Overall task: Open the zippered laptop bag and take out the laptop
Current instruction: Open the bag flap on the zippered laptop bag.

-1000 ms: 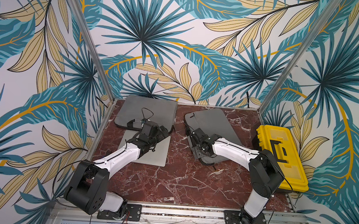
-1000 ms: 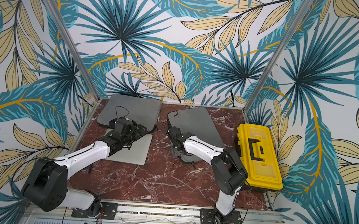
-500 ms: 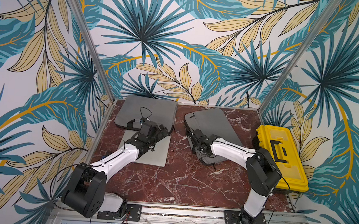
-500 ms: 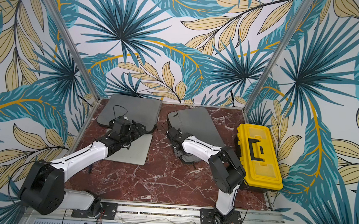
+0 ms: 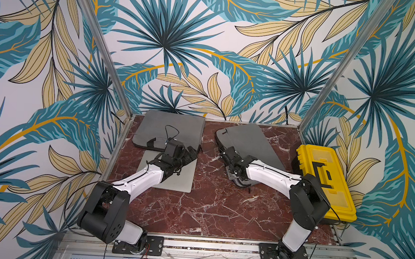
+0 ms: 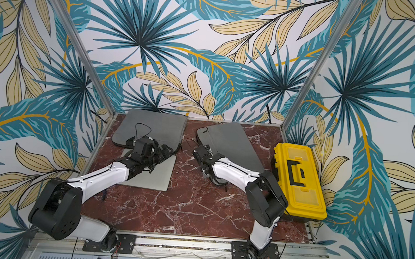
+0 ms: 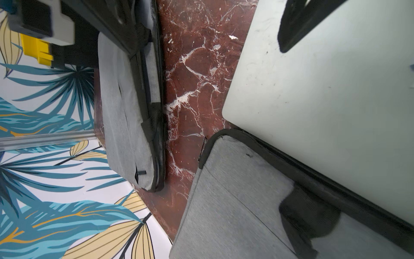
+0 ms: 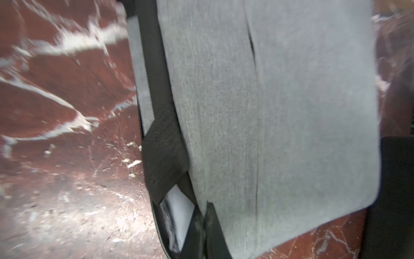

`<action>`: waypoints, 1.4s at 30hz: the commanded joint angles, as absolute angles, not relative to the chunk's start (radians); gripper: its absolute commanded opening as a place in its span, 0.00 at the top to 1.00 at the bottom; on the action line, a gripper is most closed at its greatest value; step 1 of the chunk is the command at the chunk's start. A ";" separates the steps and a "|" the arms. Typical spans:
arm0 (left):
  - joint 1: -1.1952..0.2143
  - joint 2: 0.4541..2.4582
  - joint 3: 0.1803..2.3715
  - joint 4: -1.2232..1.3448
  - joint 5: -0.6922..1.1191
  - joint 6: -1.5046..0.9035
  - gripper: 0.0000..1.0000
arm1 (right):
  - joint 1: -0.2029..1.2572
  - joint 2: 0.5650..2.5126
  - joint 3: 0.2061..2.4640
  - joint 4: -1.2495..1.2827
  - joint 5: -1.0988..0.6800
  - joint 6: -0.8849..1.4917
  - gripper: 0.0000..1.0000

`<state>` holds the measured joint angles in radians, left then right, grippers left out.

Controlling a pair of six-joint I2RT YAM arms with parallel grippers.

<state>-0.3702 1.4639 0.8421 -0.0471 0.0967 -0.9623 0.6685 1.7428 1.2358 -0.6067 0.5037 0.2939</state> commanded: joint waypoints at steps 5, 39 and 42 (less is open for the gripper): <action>-0.410 1.572 0.963 0.078 0.289 -0.980 0.00 | 0.666 1.577 1.224 -0.522 0.521 0.243 1.00; -0.508 2.141 1.559 0.170 0.527 -1.111 0.29 | 0.664 1.402 1.028 -0.343 0.220 0.229 1.00; -0.510 2.154 1.557 0.200 0.525 -1.133 0.56 | 0.664 1.408 1.029 -0.355 0.213 0.241 0.95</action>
<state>-0.5037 2.1365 1.5146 0.1589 0.5156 -1.1217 0.6617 1.4357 1.0359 -0.4080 0.2485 0.2451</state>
